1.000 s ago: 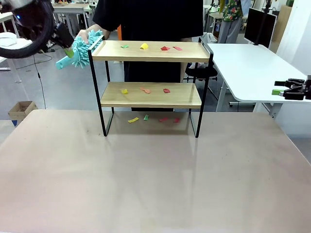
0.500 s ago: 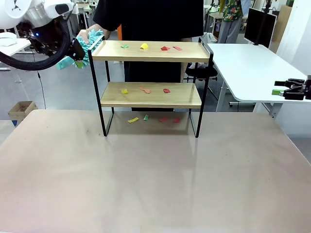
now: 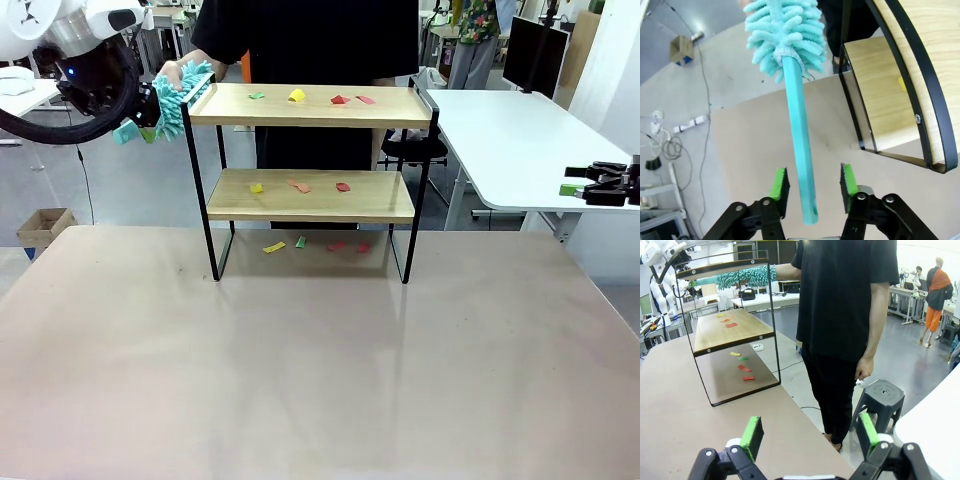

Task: Clean the shelf.
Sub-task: Pick up the Duster handed by the human, then clean the specific section of the Shelf indicated by the human with the Duster.

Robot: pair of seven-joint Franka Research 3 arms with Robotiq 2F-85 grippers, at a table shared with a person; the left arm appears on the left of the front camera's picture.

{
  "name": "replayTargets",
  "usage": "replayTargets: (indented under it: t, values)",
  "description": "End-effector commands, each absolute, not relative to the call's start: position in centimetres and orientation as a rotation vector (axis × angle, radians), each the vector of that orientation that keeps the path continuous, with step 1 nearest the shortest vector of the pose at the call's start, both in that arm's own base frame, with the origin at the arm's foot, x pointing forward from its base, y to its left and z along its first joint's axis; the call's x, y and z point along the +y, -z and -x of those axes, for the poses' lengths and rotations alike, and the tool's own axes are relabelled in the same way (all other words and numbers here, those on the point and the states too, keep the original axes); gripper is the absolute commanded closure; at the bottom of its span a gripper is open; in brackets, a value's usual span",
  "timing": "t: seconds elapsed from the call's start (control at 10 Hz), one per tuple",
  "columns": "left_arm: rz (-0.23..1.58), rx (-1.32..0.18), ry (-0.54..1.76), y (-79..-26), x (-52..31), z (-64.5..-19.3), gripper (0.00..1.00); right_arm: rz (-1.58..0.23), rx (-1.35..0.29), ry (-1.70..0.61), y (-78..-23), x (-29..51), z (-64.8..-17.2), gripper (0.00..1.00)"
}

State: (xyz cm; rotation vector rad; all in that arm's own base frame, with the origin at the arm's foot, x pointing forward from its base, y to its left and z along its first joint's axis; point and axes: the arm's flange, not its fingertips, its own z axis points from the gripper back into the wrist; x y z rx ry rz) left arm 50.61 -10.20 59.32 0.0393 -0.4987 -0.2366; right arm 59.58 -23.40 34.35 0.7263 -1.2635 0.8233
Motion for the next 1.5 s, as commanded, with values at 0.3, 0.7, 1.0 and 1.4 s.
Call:
replayTargets:
  t: [0.3,0.7,1.0,1.4]
  values:
    - [-0.081,-0.471,0.173,-59.6,-10.18,-50.86,1.0,-0.726,-1.265,-0.828,-34.58,-23.24,-59.64,0.0]
    - [-0.088,-0.441,0.095,-59.72,-10.03,-51.06,1.0,-0.726,-1.265,-0.828,-34.58,-23.24,-59.64,0.0]
    - [-0.061,-0.453,0.139,-59.37,-9.91,-50.76,1.0,-0.726,-1.265,-0.828,-34.58,-23.24,-59.64,0.0]
    - [-0.061,-0.453,0.139,-59.37,-9.91,-50.76,1.0,-0.726,-1.265,-0.828,-34.58,-23.24,-59.64,0.0]
